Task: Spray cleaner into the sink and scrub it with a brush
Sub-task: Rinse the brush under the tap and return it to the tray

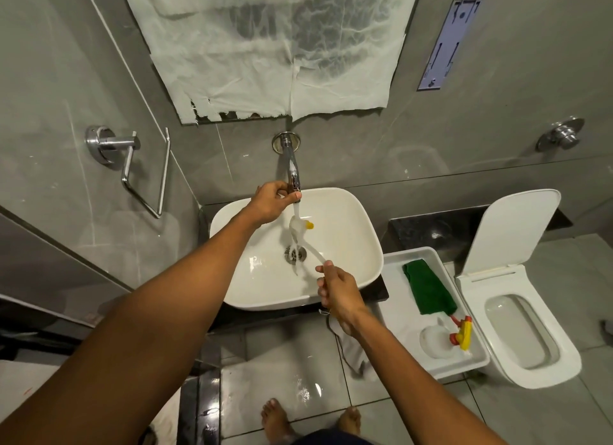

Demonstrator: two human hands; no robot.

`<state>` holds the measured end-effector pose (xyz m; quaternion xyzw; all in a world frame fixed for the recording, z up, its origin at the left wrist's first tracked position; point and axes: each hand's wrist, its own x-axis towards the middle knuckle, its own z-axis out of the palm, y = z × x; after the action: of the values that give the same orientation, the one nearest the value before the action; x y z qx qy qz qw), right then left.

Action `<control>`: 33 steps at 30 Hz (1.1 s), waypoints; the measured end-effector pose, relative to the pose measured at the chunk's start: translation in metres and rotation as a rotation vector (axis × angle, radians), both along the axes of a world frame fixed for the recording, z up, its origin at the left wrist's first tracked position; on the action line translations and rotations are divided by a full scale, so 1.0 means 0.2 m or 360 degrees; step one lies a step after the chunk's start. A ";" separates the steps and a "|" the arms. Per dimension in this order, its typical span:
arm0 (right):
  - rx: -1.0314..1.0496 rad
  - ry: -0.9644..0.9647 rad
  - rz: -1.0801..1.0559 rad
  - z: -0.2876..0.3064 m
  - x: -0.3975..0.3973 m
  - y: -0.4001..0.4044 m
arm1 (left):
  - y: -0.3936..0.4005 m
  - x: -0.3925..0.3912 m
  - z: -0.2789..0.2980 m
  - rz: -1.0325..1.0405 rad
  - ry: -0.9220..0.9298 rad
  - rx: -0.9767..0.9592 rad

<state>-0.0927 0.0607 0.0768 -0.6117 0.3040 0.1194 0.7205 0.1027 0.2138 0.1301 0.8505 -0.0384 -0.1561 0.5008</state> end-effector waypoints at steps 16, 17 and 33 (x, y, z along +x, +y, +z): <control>-0.0630 -0.0125 0.0068 -0.06 -0.01 0.00 | -0.01 -0.01 -0.01 0.0022 -0.0060 -0.0139; -0.0680 -0.0145 0.0071 -0.06 -0.01 0.01 | -0.02 -0.01 -0.02 0.0057 -0.0041 -0.0180; -0.0992 -0.0360 0.0080 -0.07 0.01 0.11 | -0.23 -0.09 -0.05 0.0643 -0.0538 0.0719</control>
<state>-0.0907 0.0822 0.0631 -0.8193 0.2289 -0.0303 0.5248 0.0850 0.1687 0.1192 0.9442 0.0838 0.0847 0.3071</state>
